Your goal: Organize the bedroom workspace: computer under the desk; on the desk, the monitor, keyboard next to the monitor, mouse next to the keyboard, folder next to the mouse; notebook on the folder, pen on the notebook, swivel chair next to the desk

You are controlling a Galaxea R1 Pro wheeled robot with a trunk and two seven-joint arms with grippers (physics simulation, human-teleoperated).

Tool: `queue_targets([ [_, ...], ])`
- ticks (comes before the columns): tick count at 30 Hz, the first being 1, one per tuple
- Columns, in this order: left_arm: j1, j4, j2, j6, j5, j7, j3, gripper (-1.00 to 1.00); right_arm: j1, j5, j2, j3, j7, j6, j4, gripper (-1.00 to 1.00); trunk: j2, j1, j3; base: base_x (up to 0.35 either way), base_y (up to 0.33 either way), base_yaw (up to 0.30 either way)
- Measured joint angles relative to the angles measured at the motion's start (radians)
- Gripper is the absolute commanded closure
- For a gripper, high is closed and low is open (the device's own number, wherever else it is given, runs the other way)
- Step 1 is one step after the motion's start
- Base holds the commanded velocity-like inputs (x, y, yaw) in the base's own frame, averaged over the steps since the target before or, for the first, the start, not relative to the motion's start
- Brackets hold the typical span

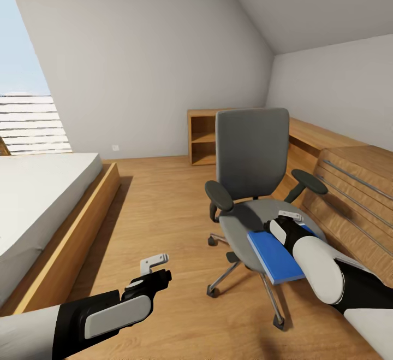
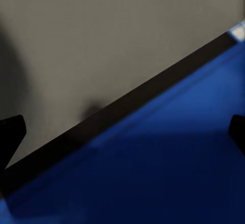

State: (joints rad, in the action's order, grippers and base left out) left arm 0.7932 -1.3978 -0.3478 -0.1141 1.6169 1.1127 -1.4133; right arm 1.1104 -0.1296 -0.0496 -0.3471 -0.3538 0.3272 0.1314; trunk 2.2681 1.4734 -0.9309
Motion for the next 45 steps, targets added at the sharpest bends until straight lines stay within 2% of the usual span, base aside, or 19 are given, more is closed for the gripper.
queue_targets([
  [22, 0.000, 0.000, 0.001, 0.000, 0.000, 0.000, 0.000, -1.00, 0.000, 0.003, 0.000, 0.009, 0.000, 0.000, -0.001, -1.00, 0.000, 0.000, 0.000, -0.061, 0.000, 0.000],
  [45, 0.001, 0.000, 0.003, 0.001, 0.001, -0.001, 0.000, -1.00, 0.000, 0.003, 0.001, 0.009, 0.000, 0.000, -0.002, -1.00, -0.161, -0.088, 0.072, 0.000, 0.000, 0.000],
])
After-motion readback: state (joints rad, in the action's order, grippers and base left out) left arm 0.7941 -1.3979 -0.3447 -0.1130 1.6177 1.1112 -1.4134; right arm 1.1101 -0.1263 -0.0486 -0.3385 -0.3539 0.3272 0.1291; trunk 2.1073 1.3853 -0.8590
